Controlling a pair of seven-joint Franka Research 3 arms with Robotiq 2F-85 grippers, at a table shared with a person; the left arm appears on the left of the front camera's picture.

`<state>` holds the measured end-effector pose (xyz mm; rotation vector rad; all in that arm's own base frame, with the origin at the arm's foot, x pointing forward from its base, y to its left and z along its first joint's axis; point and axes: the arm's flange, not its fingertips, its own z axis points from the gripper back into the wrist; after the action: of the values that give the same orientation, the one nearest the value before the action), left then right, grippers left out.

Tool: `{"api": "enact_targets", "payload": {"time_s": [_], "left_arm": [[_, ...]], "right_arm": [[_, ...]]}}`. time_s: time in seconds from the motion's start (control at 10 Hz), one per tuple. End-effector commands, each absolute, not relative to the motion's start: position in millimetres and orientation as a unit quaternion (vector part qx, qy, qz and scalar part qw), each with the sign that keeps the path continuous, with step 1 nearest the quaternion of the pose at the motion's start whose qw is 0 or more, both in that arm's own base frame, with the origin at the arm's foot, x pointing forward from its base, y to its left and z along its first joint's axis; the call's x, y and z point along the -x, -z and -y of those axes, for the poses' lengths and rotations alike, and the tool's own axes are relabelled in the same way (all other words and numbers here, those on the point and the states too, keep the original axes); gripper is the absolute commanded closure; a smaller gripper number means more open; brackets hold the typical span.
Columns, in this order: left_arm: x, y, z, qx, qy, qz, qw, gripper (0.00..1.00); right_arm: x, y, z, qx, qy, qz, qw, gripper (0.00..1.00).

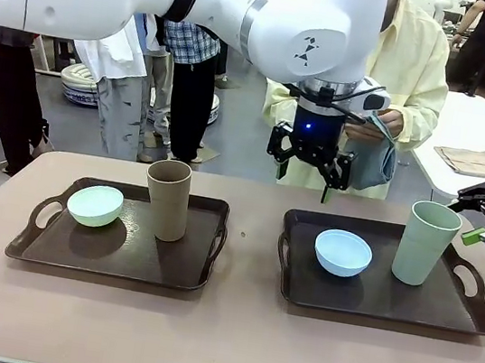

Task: Set up a tray with a mat and arrange the tableware.
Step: Pick up the Picnic Bowl and Reusable plastic cup from the Handle tray in front of the human's position and hold them in the air.

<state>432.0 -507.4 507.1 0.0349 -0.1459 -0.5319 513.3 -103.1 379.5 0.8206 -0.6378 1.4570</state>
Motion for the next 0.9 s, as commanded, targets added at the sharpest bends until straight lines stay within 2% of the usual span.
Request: {"api": "enact_targets", "payload": {"time_s": [0.0, 0.1, 0.2, 0.4, 0.8], "left_arm": [[-430, -508, 505, -0.043, 0.252, 0.080, 0.963, 0.00], [-432, -507, 507, -0.017, 0.263, 0.072, 0.962, 0.00], [-438, -494, 515, -0.027, 0.235, 0.044, 0.971, 0.00], [-445, -476, 534, -0.015, 0.207, 0.044, 0.977, 0.00], [-458, -451, 549, -0.009, 0.161, 0.040, 0.986, 0.00]], "right_arm": [[-513, -382, 104, -0.358, -0.641, 0.282, 0.618, 0.00], [-513, -379, 103, -0.358, -0.635, 0.278, 0.626, 0.00], [-524, -363, 103, -0.385, -0.636, 0.258, 0.617, 0.00], [-542, -326, 118, -0.426, -0.613, 0.263, 0.611, 0.00], [-550, -293, 119, -0.440, -0.603, 0.262, 0.612, 0.00]]}}
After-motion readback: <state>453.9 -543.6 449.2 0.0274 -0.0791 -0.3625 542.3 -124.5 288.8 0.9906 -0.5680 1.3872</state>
